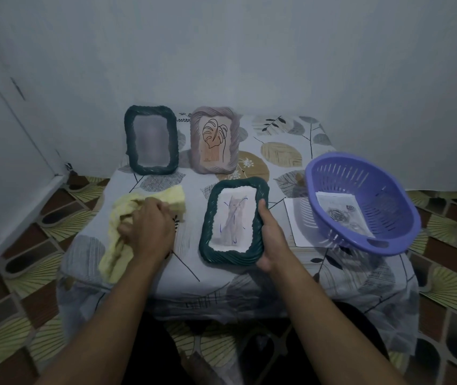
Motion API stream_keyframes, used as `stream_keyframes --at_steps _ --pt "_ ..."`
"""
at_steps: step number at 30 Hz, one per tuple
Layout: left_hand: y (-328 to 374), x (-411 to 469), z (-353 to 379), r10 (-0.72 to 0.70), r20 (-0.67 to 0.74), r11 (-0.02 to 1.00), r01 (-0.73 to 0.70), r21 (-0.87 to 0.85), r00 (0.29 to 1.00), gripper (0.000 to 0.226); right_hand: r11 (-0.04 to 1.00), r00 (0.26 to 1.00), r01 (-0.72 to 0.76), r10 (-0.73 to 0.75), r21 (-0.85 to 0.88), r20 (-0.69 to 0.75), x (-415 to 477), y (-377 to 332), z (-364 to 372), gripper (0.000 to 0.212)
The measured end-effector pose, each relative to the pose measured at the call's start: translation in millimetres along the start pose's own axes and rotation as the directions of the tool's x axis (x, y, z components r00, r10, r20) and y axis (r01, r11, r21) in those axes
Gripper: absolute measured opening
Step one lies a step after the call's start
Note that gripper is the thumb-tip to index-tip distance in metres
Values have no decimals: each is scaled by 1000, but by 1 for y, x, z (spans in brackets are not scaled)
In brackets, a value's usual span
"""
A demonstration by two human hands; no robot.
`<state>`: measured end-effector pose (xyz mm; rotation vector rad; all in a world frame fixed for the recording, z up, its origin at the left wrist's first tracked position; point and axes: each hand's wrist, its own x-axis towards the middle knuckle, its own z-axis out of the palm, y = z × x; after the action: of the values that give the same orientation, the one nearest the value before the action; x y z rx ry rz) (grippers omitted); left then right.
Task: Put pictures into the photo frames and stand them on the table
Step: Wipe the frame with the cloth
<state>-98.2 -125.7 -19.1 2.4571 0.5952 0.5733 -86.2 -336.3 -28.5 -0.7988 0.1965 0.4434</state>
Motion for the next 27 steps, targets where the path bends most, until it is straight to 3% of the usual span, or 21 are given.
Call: stream_keyframes --at_steps 3,6,10,12,14,15,17,19,21,25,27 --pt "27 -5 -25 116 52 950 -96 -297 992 15 999 999 33 -33 2 16 3 5 3 63" --pt "55 -11 -48 299 90 872 -234 -429 950 17 998 997 69 -69 4 38 4 9 9 66" --pt "77 -25 -54 449 256 711 -168 -683 856 13 996 995 90 -90 15 38 -4 7 20 59" --pt "77 -35 -47 530 313 666 -159 -729 788 14 994 994 102 -103 28 38 -11 2 27 60" --pt "70 -42 -36 600 315 679 -260 -686 736 25 995 995 94 -95 38 40 -14 -3 30 64" --pt "64 -44 -29 651 283 686 -386 -618 704 32 995 996 85 -87 52 30 -14 -5 31 67" --pt "55 -50 -17 742 306 669 -635 -385 596 49 995 997 74 -74 70 -8 -14 -7 31 70" --pt "50 -55 -9 716 427 663 -730 -167 552 61 995 995 100 -99 26 -27 -13 -5 30 67" --pt "48 -54 -4 645 462 705 -707 -53 608 63 994 993 113 -113 -15 -17 -18 -1 32 61" --pt "57 -32 -5 417 344 886 -460 51 841 71 993 997 72 -68 -96 44 -22 16 36 57" --pt "68 -27 -6 359 310 914 -399 73 880 73 980 996 87 -81 -177 38 -22 17 41 59"
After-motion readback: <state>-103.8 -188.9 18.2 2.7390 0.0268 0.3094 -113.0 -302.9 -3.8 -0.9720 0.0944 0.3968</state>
